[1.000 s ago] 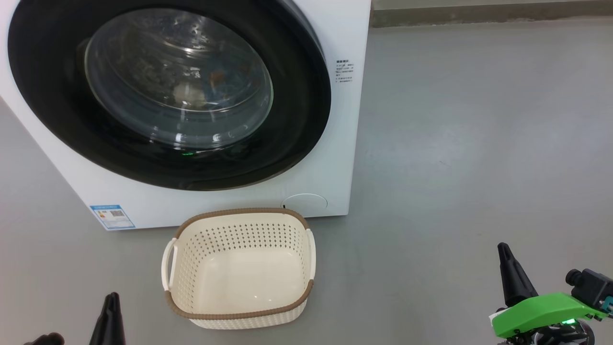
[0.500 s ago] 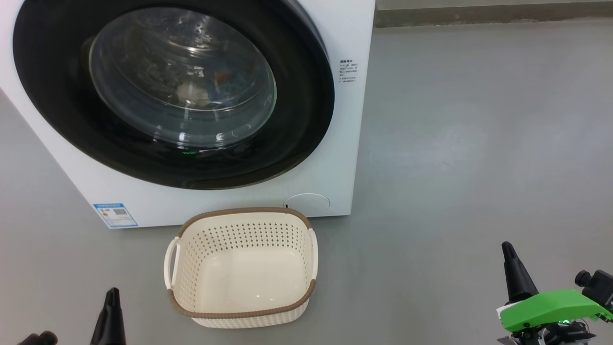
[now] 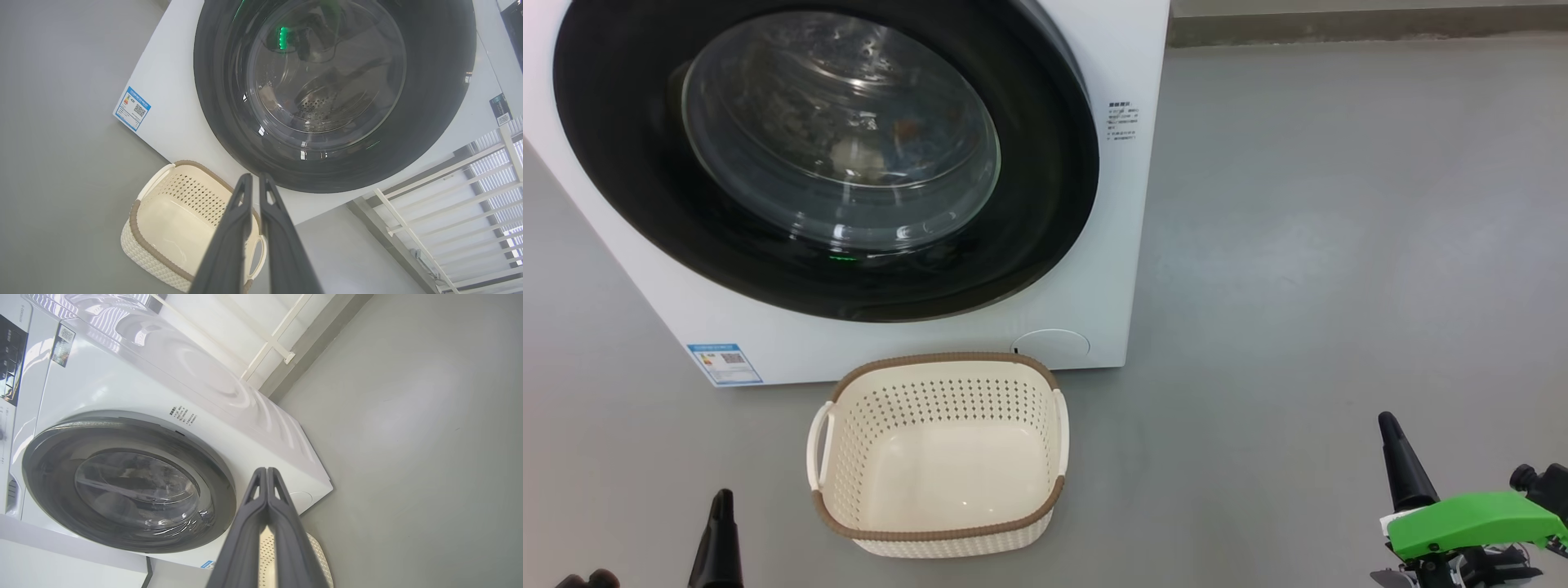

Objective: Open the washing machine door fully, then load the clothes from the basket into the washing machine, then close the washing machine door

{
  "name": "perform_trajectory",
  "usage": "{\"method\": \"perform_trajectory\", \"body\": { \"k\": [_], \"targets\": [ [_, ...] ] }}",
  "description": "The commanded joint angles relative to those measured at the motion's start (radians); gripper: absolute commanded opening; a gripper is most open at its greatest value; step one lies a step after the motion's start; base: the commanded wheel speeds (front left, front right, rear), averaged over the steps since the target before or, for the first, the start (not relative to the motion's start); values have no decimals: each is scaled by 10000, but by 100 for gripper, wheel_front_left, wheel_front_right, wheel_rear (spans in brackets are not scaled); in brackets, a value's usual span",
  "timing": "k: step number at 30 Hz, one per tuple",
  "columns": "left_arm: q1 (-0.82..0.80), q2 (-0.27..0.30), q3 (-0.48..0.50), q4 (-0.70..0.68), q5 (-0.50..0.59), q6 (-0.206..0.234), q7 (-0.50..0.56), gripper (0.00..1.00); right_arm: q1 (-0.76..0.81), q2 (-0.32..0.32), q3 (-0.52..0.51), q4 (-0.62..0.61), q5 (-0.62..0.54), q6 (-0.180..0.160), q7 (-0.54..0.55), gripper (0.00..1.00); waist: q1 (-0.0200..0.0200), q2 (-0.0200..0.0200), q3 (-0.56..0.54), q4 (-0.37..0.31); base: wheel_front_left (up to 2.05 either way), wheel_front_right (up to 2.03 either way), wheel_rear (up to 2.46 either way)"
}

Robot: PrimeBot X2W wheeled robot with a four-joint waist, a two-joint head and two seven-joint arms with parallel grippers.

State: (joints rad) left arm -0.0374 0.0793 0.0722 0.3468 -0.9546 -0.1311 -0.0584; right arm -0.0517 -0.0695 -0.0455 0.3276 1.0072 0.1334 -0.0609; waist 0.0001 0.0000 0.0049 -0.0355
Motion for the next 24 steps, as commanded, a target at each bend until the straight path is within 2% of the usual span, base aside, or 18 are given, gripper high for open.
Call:
{"method": "perform_trajectory", "body": {
  "k": [1, 24],
  "targets": [
    [-422, 132, 234, -365, -298, 1, 84, 0, -395, -91, -21, -328, 290, -14, 94, 0, 0, 0, -1, 10, 0, 0, 0],
    [-534, -34, 307, -623, -2757, 2, 728, 0, -461, 20, -285, -525, 2543, -19, 745, 0, -1, 0, -8, 146, 0, 0, 0]
  ]
}}
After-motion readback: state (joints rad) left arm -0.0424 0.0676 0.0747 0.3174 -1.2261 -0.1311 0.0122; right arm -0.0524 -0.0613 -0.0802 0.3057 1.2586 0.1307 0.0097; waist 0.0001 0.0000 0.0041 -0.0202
